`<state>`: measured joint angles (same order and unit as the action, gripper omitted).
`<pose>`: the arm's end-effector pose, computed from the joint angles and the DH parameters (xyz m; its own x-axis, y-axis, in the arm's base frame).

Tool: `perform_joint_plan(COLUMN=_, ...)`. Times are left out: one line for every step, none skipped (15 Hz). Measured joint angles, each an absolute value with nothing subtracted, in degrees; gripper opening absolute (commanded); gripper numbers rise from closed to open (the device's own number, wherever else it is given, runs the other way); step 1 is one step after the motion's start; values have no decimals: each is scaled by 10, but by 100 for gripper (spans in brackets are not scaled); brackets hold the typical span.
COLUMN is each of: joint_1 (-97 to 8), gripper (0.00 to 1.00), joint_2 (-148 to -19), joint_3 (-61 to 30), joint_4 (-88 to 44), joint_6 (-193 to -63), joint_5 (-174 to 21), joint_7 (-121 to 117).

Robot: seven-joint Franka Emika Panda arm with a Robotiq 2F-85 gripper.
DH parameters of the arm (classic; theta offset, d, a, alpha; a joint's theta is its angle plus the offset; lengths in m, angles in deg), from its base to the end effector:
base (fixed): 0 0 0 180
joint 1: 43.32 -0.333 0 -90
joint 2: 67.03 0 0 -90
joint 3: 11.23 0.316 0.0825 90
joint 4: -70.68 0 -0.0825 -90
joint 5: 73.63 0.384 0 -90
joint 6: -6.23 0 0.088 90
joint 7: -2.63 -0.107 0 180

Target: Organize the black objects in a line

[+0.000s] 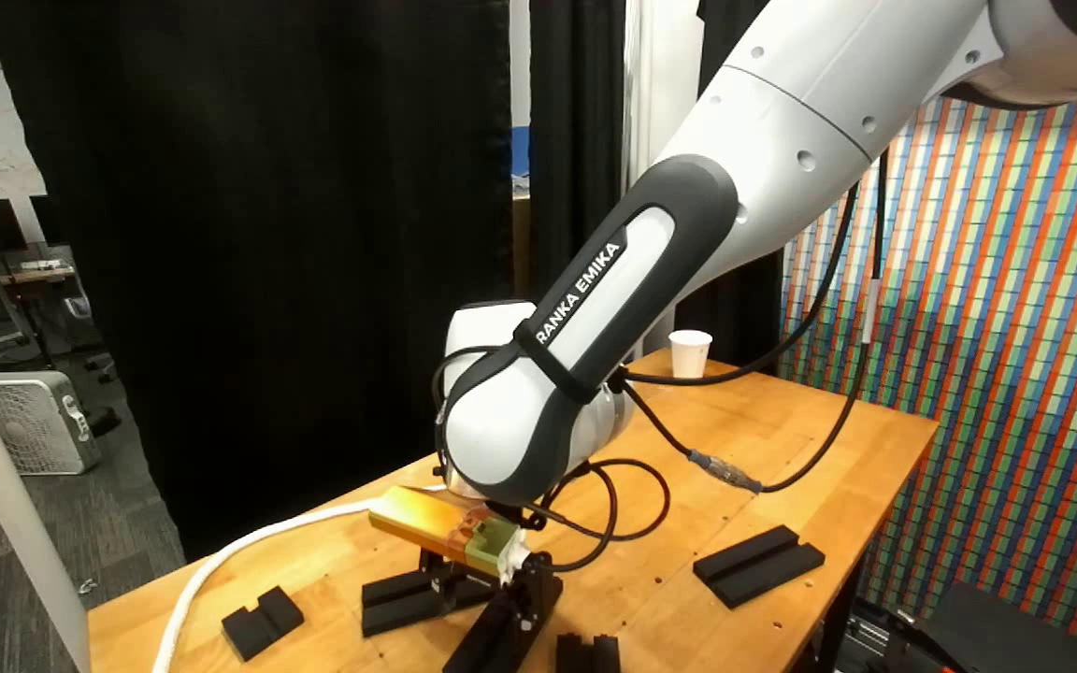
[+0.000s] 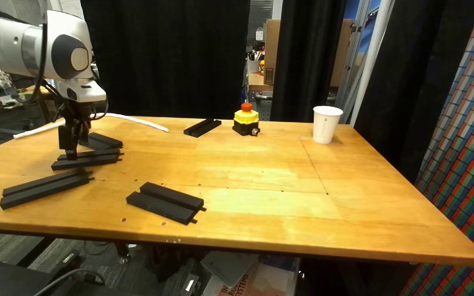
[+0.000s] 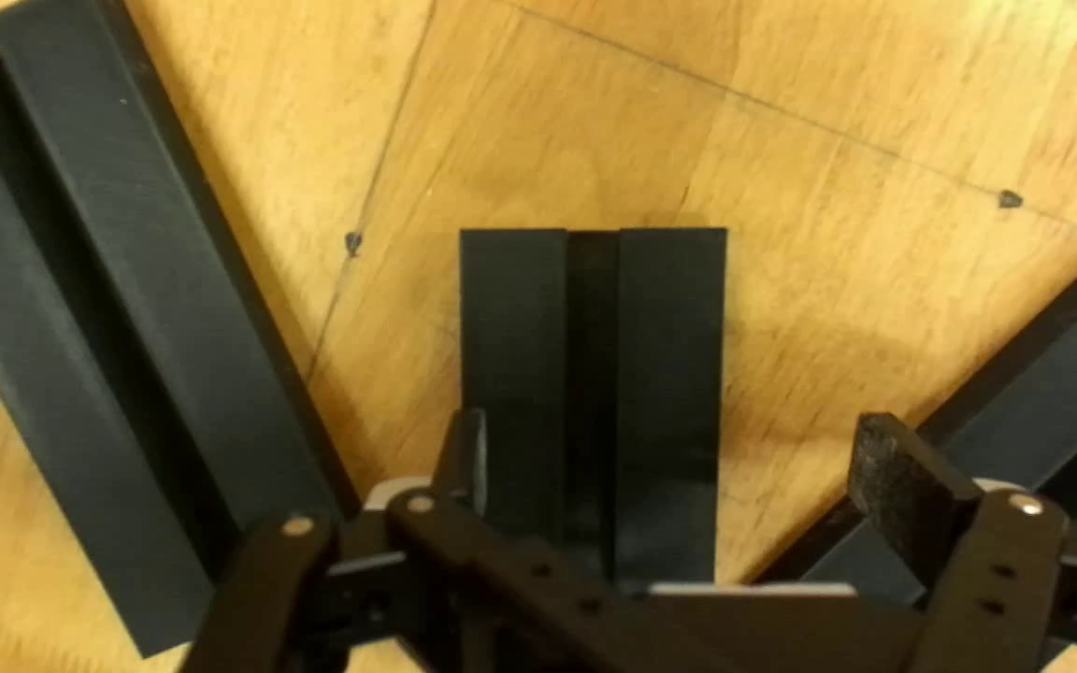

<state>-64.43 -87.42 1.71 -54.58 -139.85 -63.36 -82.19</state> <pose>0.4665 0.3130 0.2283 0.4917 -0.8524 -0.1779 -0.8673 -0.4976 -0.0128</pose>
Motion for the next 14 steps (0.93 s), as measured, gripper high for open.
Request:
perform_joint_plan(joint_1=-646, gripper=100, joint_2=-871, joint_3=17, joint_4=-537, joint_6=-1388, joint_5=-638, joint_7=-828)
perform_joint_plan(joint_1=-648, gripper=100, joint_2=-869, joint_3=16, joint_4=-527, joint_6=-1375, joint_5=-644, joint_7=-836)
perform_joint_plan(joint_1=-650, gripper=100, joint_2=-867, joint_3=15, joint_4=-515, joint_6=-1362, joint_5=-648, joint_7=-844)
perform_joint_plan(joint_1=-651, gripper=100, joint_2=-866, joint_3=14, joint_4=-502, joint_6=-1349, joint_5=-655, joint_7=-853)
perform_joint_plan(joint_1=-651, gripper=100, joint_2=-867, joint_3=12, joint_4=-490, joint_6=-1341, joint_5=-657, joint_7=-863)
perform_joint_plan(joint_1=-651, gripper=100, joint_2=-868, joint_3=8, joint_4=-480, joint_6=-1337, joint_5=-656, joint_7=-876)
perform_joint_plan(joint_1=-651, gripper=100, joint_2=-871, joint_3=4, joint_4=-471, joint_6=-1337, joint_5=-656, joint_7=-893)
perform_joint_plan(joint_1=-651, gripper=100, joint_2=-875, joint_3=-2, joint_4=-463, joint_6=-1337, joint_5=-656, joint_7=-910)
perform_joint_plan(joint_1=-650, gripper=100, joint_2=-881, joint_3=-8, joint_4=-456, joint_6=-1337, joint_5=-656, joint_7=-927)
perform_joint_plan(joint_1=-650, gripper=100, joint_2=-888, joint_3=-13, joint_4=-450, joint_6=-1338, joint_5=-656, joint_7=-941)
perform_joint_plan(joint_1=-650, gripper=100, joint_2=-896, joint_3=-18, joint_4=-445, joint_6=-1341, joint_5=-656, joint_7=-954)
perform_joint_plan(joint_1=-650, gripper=100, joint_2=-905, joint_3=-22, joint_4=-440, joint_6=-1347, joint_5=-656, joint_7=-965)
perform_joint_plan(joint_1=-650, gripper=100, joint_2=-915, joint_3=-25, joint_4=-436, joint_6=-1352, joint_5=-656, joint_7=-977)
perform_joint_plan(joint_1=-650, gripper=100, joint_2=-925, joint_3=-26, joint_4=-433, joint_6=-1360, joint_5=-656, joint_7=-989)
